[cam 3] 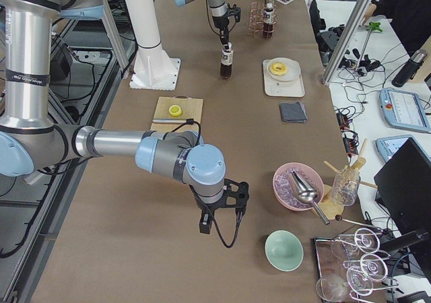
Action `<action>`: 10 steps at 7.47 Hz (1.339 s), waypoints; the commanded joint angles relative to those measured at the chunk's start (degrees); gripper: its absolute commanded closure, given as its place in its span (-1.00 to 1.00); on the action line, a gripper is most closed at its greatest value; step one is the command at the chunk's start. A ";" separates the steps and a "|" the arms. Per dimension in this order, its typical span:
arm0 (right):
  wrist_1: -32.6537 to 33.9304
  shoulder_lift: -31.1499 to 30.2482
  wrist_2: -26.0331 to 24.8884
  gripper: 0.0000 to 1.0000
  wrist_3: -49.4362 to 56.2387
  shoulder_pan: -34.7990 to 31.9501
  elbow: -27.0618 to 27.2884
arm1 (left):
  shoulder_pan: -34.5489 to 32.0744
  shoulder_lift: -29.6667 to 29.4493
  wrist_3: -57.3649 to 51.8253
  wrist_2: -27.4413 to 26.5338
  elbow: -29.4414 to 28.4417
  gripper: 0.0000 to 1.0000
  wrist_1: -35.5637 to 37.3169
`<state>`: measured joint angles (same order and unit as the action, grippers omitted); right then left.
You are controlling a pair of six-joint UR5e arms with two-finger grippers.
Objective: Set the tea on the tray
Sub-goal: 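Carry the tea bottle with the left gripper to the table center and lower it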
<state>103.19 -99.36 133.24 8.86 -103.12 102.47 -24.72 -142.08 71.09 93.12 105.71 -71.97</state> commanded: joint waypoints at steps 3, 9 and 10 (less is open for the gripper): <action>0.00 0.05 -0.09 -1.00 0.02 -0.06 -0.26 | 0.02 0.40 -0.17 -0.05 0.29 1.00 -0.10; 0.00 0.22 -0.09 -1.00 0.11 0.03 -0.70 | 0.11 1.11 0.10 -1.87 0.81 -0.94 -0.01; 0.00 0.22 -0.09 -1.00 0.11 0.03 -0.70 | 1.50 1.19 0.10 -3.72 1.25 -0.95 -0.01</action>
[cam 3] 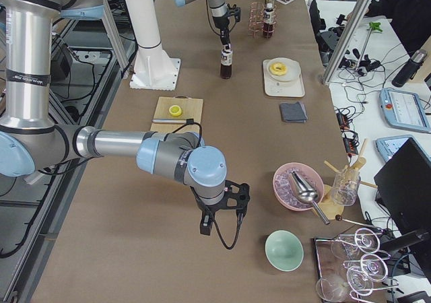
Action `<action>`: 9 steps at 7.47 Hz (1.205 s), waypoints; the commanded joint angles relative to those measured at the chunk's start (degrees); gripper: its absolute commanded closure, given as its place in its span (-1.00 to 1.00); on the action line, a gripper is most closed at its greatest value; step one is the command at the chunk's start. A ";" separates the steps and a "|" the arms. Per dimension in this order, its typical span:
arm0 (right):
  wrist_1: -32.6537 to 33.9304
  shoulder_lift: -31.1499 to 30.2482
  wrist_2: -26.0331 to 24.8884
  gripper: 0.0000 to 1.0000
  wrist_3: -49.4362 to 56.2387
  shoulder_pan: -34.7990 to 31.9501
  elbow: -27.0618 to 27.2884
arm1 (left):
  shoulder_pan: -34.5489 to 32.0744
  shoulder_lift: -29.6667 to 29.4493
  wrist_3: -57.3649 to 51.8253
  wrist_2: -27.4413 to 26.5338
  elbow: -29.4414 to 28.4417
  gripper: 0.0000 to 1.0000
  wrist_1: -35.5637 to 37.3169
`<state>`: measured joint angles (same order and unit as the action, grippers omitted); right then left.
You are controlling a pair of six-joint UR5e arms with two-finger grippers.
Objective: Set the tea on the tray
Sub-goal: 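Carry the tea bottle with the left gripper to the table center and lower it, then open the left gripper and withdraw it back toward the rack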
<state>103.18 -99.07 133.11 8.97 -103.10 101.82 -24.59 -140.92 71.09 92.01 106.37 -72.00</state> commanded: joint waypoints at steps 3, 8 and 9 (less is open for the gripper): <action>0.09 0.02 0.05 -1.00 0.00 -0.09 -0.22 | 1.12 0.12 -0.60 -2.19 5.05 -0.95 0.11; 0.09 -0.33 0.31 -1.00 -0.09 0.00 0.14 | -6.96 15.35 -16.07 1.59 14.63 -0.95 -6.34; 0.09 -0.33 0.40 -1.00 -0.18 0.00 0.31 | -7.05 22.46 -15.55 1.51 15.61 -0.95 -18.49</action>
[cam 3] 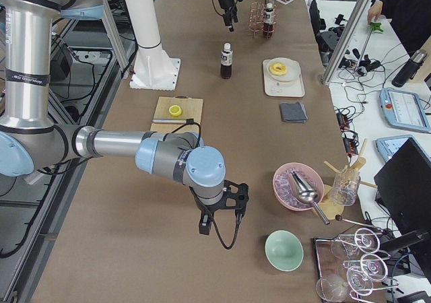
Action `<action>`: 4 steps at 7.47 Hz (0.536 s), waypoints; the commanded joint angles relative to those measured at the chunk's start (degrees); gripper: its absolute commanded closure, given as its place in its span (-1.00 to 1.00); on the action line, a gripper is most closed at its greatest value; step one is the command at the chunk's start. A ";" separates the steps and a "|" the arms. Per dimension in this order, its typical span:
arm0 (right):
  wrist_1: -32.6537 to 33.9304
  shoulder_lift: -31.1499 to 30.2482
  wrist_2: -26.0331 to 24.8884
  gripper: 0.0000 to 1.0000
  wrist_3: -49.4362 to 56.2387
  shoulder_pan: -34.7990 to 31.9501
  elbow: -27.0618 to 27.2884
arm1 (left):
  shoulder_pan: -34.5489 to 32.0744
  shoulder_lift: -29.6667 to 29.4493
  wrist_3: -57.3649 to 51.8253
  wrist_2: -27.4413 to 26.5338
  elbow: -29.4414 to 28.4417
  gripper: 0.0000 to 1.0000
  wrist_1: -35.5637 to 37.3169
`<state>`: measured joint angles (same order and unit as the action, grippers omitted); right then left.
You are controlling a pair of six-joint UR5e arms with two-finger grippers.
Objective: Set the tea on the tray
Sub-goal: 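Open the left gripper and withdraw it back toward the rack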
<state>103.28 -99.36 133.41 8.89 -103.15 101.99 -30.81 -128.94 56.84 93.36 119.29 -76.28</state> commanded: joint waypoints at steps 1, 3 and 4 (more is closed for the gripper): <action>0.00 0.04 0.09 -1.00 -0.10 0.06 0.31 | -0.83 17.16 -1.81 -0.28 1.65 -0.95 -24.95; -0.09 0.04 1.32 -1.00 -0.10 0.06 0.49 | -5.82 20.82 -1.82 2.24 -0.99 -0.95 -29.19; 0.00 0.48 1.32 -1.00 -0.10 0.06 0.49 | -7.41 23.01 -3.04 4.61 -0.38 -0.95 -29.28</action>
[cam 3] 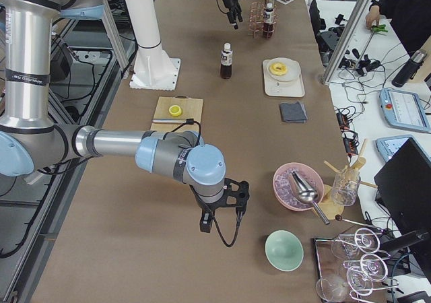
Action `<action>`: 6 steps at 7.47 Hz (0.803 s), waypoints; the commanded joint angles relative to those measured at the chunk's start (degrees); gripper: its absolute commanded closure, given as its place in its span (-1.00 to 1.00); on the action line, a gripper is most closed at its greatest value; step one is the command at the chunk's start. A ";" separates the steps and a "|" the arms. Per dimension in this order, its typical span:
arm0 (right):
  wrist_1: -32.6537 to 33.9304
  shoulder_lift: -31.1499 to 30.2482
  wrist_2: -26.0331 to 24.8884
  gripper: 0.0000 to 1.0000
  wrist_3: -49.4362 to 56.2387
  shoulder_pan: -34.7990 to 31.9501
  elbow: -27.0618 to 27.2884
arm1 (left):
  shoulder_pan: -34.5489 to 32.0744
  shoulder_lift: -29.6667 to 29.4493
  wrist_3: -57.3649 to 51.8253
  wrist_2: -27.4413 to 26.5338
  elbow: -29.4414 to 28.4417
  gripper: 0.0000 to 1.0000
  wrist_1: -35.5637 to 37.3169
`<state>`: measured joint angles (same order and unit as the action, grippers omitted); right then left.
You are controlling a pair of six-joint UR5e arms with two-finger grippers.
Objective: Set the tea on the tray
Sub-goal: 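Open the left gripper and withdraw it back toward the rack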
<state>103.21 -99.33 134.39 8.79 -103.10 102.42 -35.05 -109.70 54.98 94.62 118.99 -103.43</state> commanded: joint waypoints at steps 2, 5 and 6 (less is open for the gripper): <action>0.06 0.98 0.44 -1.00 -0.09 0.09 0.06 | -9.99 14.81 -16.49 8.88 3.86 -0.95 -2.04; -0.03 1.42 0.87 -1.00 -0.09 1.58 0.06 | -31.92 25.58 -42.24 28.88 0.74 -0.95 -1.78; 0.06 2.99 0.96 -1.00 -0.35 2.89 -0.03 | -39.06 25.59 -47.90 37.39 -3.72 -0.95 -1.60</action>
<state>103.20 -98.06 135.15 8.68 -102.00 102.48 -60.91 -86.25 19.26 118.52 120.59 -105.30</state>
